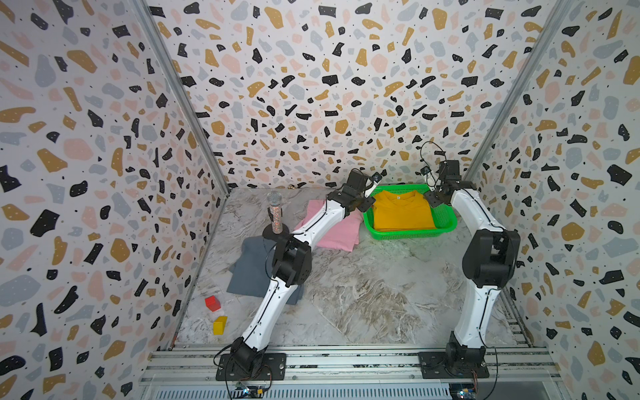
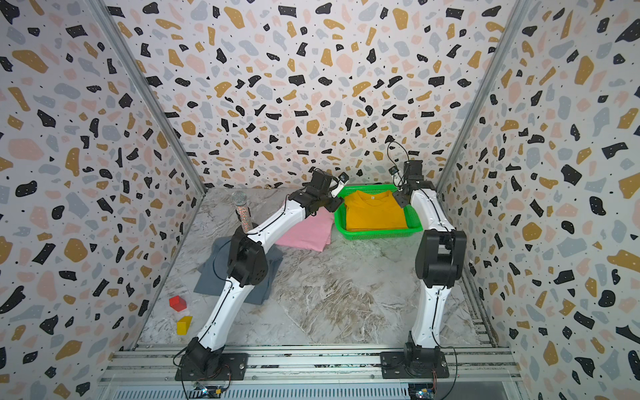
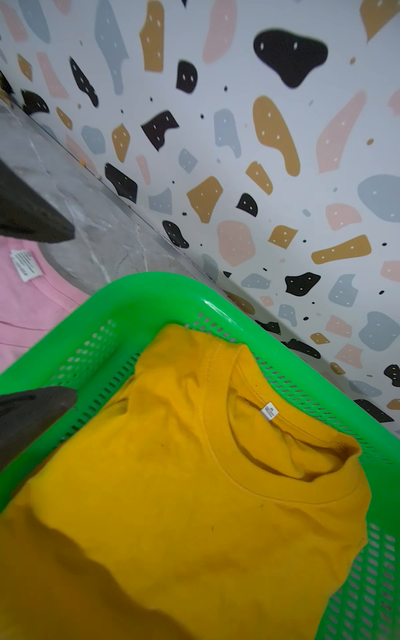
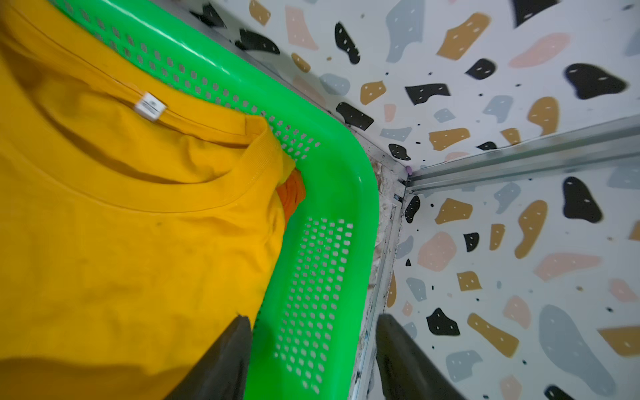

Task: Put the folded t-shirts into the basket
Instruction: Place the T-shirt in the bin, then move the T-shirt to the center of the board.

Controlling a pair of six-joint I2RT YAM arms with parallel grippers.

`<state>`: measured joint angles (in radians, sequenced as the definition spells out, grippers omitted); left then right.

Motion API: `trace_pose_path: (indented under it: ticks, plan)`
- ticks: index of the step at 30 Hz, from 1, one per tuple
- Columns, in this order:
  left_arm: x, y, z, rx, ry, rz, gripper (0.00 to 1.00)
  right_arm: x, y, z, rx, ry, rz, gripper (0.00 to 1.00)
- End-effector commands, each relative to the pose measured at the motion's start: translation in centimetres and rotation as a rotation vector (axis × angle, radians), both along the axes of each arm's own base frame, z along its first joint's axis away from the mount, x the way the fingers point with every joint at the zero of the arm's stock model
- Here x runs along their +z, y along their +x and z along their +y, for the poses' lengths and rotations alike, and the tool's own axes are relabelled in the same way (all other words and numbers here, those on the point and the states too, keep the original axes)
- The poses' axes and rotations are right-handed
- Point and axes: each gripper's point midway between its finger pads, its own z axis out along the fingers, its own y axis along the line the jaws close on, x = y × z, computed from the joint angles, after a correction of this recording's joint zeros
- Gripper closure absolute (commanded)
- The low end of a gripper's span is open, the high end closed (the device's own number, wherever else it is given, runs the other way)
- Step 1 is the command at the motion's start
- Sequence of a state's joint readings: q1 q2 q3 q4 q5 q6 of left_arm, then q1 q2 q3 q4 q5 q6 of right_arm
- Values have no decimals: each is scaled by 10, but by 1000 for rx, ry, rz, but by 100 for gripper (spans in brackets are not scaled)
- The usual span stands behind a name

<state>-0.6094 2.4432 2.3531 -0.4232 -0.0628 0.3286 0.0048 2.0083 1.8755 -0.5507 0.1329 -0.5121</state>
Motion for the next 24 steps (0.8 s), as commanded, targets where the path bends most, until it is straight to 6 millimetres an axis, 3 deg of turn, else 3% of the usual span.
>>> trace_pose_path:
  ticks: [1, 5, 9, 13, 18, 24]
  plan:
    - [23, -19, 33, 45, 15, 22, 31, 32, -42, 19, 42, 116, -6, 34]
    - [11, -48, 71, 58, 21, 123, 30, 39, -86, 33, 82, 197, 24, 27]
    - [-24, -88, 113, 30, 38, 309, 31, 32, -142, 57, 170, 292, 118, 23]
    - [-64, -113, 148, 30, 142, 435, 30, 15, -181, 75, 223, 380, 175, 22]
    - [-100, -113, 166, 59, 231, 545, 31, 3, -193, 81, 253, 406, 138, 22]
    - [-126, -101, 162, 83, 262, 622, 32, -12, -196, 84, 252, 425, 195, 22]
